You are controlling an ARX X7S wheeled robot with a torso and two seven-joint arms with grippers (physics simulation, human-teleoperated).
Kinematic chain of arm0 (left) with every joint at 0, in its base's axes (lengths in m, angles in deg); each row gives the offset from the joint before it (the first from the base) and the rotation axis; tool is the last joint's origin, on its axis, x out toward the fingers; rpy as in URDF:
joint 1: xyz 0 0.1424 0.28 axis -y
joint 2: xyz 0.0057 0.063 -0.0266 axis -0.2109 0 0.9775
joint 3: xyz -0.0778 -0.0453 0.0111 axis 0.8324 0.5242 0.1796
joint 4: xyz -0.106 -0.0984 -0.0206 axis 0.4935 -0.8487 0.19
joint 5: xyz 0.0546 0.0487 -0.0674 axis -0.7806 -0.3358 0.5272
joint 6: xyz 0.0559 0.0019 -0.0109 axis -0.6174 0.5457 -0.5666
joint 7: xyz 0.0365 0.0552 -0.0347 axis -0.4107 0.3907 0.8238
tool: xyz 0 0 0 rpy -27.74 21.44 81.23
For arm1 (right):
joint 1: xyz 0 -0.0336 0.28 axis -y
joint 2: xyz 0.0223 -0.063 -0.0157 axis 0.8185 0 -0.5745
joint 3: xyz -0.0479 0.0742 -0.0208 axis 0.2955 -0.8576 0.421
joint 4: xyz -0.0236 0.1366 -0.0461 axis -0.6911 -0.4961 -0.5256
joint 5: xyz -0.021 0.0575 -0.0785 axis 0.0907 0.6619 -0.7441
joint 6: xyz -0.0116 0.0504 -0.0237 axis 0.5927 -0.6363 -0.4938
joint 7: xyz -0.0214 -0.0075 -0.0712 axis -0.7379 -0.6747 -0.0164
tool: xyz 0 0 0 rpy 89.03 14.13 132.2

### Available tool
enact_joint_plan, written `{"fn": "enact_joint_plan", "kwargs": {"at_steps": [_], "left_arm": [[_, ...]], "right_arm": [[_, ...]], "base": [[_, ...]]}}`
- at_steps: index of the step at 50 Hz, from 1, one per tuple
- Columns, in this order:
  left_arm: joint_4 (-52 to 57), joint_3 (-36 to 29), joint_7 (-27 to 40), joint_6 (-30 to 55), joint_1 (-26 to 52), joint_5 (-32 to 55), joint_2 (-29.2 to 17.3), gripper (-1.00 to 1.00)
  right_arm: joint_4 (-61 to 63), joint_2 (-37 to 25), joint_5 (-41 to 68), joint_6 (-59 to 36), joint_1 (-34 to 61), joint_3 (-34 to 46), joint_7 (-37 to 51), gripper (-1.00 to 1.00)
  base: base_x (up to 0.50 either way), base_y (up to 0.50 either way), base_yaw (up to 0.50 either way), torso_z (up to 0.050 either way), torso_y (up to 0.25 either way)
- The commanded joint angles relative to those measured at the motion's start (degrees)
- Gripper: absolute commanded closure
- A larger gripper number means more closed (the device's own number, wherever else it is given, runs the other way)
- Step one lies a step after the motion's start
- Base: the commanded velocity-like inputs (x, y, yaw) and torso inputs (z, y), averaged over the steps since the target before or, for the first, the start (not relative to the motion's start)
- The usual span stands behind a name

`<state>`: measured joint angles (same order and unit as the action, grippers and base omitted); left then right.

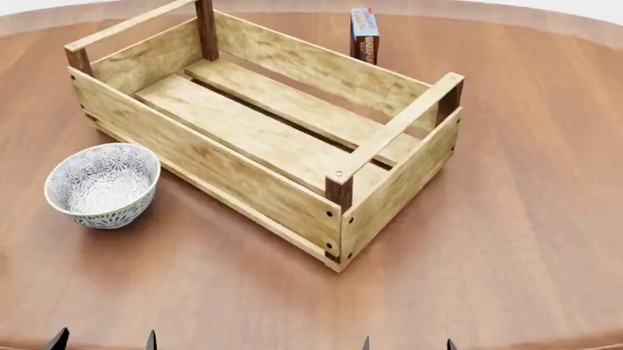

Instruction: Pick up the salad dressing and put it in the tray.

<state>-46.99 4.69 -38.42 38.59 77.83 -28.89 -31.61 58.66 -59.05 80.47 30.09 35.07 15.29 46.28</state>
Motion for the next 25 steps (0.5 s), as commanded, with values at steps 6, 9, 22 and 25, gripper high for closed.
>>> {"fn": "enact_joint_plan", "kwargs": {"at_steps": [6,9,22,25], "left_arm": [[0.73,-2.55,5.04,0.10,-0.35,-1.03,-1.65,-1.00],[0.93,-3.20,5.67,0.12,-0.45,-0.78,-2.14,-1.00],[0.88,-6.26,7.16,-1.03,-0.61,-1.80,-3.87,-1.00],[1.00,-6.53,7.42,-0.99,-0.67,-1.59,-4.11,-1.00]], "right_arm": [[0.68,-2.39,2.34,-0.91,0.12,2.21,1.67,-1.00],[1.34,-2.77,2.72,-1.10,-0.31,2.81,1.91,-1.00],[4.42,-4.36,4.64,-0.59,-1.88,4.48,1.72,-1.00],[4.51,-4.56,4.99,-0.71,-1.92,4.64,1.95,-1.00]], "base": [[0.00,0.00,0.00,0.000,0.000],[0.00,0.00,0.00,0.000,0.000],[0.00,0.46,0.00,0.000,0.000],[0.00,0.50,0.00,0.000,0.000]]}}
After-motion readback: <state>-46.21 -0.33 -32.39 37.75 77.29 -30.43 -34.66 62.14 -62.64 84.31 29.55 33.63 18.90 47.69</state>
